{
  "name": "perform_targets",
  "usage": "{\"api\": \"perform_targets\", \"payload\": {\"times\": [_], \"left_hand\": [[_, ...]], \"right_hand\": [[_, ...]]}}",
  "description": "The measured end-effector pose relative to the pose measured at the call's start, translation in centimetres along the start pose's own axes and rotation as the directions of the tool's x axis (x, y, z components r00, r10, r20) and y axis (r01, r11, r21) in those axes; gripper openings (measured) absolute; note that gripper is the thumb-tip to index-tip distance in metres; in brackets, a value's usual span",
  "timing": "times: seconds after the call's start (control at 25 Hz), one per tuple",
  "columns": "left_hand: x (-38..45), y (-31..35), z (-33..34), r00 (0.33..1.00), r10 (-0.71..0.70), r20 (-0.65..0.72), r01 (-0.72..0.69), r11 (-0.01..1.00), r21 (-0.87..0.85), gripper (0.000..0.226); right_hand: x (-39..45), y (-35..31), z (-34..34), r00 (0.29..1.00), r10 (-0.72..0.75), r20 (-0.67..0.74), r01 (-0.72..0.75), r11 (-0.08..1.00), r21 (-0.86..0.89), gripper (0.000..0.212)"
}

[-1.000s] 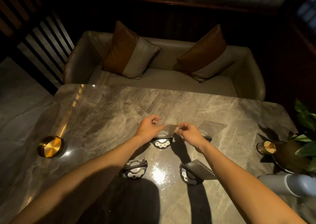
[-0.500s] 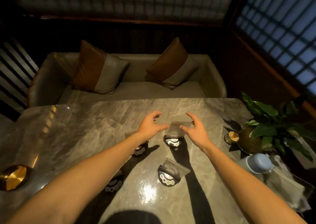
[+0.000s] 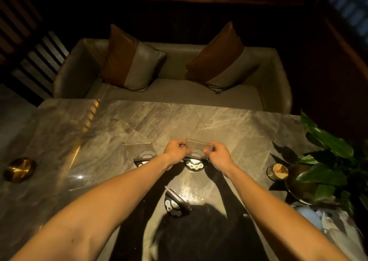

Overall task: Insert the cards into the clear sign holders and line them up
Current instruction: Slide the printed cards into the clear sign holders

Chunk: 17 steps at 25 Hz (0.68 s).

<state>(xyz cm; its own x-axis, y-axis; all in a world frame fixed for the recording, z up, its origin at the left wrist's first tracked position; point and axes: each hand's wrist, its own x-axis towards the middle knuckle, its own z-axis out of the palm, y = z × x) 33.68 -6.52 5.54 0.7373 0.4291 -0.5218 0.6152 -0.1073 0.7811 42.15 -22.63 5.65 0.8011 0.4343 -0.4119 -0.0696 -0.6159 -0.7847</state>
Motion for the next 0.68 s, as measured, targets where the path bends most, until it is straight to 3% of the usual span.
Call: {"api": "perform_targets", "payload": {"times": [0.16,0.32,0.48,0.68], "left_hand": [[-1.5,0.7,0.1,0.995,0.038,-0.096,-0.034,0.998,0.043,0.010],[-3.1,2.8,-0.6,0.996,0.086,-0.002,-0.086,0.996,-0.038,0.009],[-4.3,7.1,0.1,0.975,0.207,0.079,-0.195,0.970,-0.144,0.010],[-4.7,13.5,2.6,0.946,0.321,0.054,-0.311,0.940,-0.138,0.014]], "right_hand": [[-0.8,-0.1,-1.4,0.997,-0.050,0.050,0.046,0.996,0.080,0.018],[-2.8,-1.8,-4.3,0.994,-0.068,0.080,0.053,0.982,0.179,0.024],[-4.7,-4.0,-8.7,0.998,-0.055,0.027,0.048,0.971,0.234,0.021],[-4.5,-6.0,-15.1,0.993,-0.070,-0.092,0.090,0.968,0.235,0.022]]}}
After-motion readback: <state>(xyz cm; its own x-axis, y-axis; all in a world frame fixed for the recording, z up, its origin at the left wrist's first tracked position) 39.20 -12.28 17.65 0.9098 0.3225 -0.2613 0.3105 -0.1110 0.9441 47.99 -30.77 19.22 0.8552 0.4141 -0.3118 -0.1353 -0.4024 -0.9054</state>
